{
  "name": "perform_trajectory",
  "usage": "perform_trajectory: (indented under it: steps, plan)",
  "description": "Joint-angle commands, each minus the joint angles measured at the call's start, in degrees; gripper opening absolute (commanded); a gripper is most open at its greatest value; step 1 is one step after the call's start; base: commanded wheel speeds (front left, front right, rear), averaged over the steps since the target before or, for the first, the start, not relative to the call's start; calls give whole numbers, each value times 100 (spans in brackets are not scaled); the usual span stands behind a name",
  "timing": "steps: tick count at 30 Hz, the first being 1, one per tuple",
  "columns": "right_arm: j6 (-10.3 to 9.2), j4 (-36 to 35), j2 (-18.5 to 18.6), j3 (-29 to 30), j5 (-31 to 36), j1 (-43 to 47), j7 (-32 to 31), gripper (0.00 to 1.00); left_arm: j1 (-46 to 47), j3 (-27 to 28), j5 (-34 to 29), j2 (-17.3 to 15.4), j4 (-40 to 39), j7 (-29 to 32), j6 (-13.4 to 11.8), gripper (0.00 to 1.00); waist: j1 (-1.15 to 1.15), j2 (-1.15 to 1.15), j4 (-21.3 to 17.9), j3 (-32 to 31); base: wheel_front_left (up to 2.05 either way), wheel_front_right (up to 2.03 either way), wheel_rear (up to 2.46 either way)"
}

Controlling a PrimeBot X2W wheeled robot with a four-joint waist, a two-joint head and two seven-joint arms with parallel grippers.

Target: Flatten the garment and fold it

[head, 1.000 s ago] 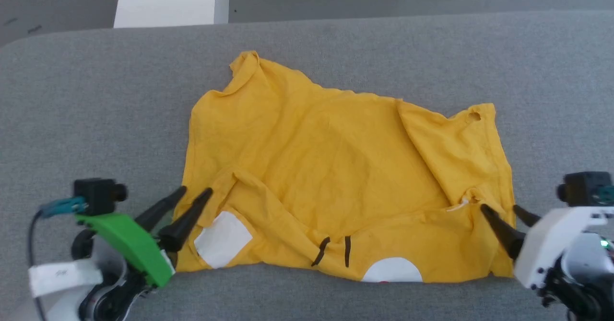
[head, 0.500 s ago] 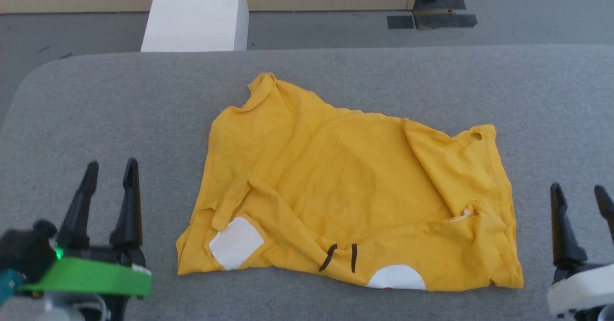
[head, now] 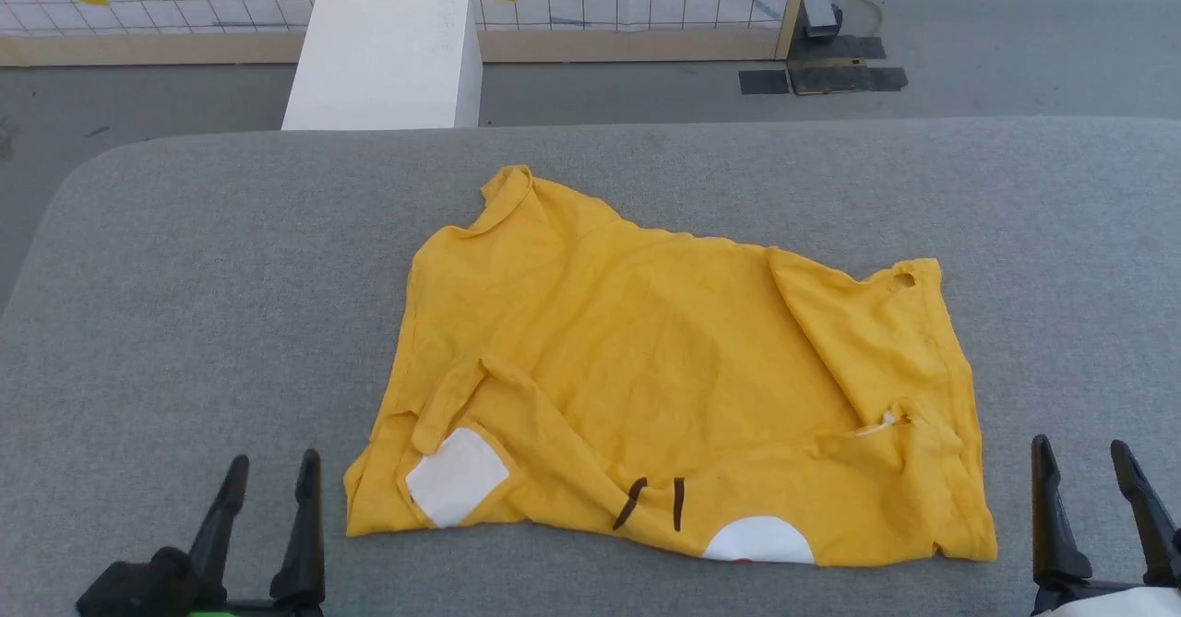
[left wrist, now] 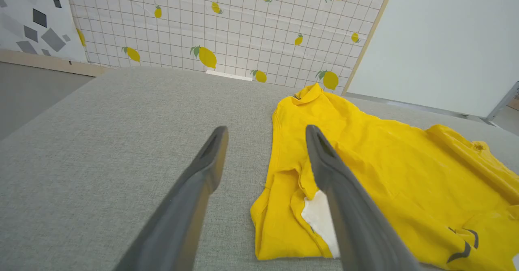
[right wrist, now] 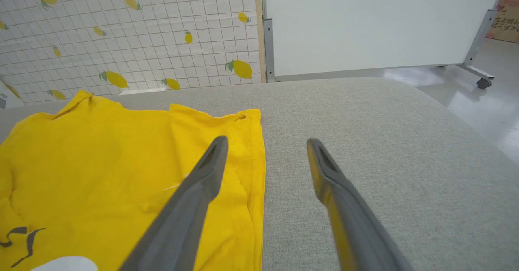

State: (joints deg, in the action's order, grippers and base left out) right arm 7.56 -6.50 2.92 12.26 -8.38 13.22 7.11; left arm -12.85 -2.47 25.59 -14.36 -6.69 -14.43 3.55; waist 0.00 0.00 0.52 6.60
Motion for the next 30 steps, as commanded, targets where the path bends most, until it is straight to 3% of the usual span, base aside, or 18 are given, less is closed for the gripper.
perform_trajectory:
  steps: [1,8,14,20,28,29,30]
  plan:
    - [-8,12,-3,9,56,-32,54,100,-11,-27,-28,-74,63,107,54,100,0,0,6,12,0,0,0]
    - [-8,34,-3,-27,101,-122,2,100,445,-338,402,-599,333,1871,202,100,0,0,53,122,0,0,0]
    - [-8,121,-3,-168,62,-146,-12,100,862,-474,1091,-690,571,3042,255,100,0,0,28,238,0,0,0]
    - [-8,142,-4,-253,71,-203,-17,100,1200,-597,1290,-790,1069,3708,223,100,0,0,-96,389,0,0,0]
    - [-8,145,-4,-291,41,-208,-40,100,1406,-699,1667,-649,1808,4382,101,100,0,0,-278,480,0,0,0]
    - [-8,145,-4,-289,37,-206,-42,100,1395,-719,1794,-599,1859,4532,108,91,0,0,-293,481,0,0,0]
    - [-8,145,-4,-285,35,-203,-43,100,1387,-716,1954,-535,1894,4676,110,42,0,0,-309,481,0,0,0]
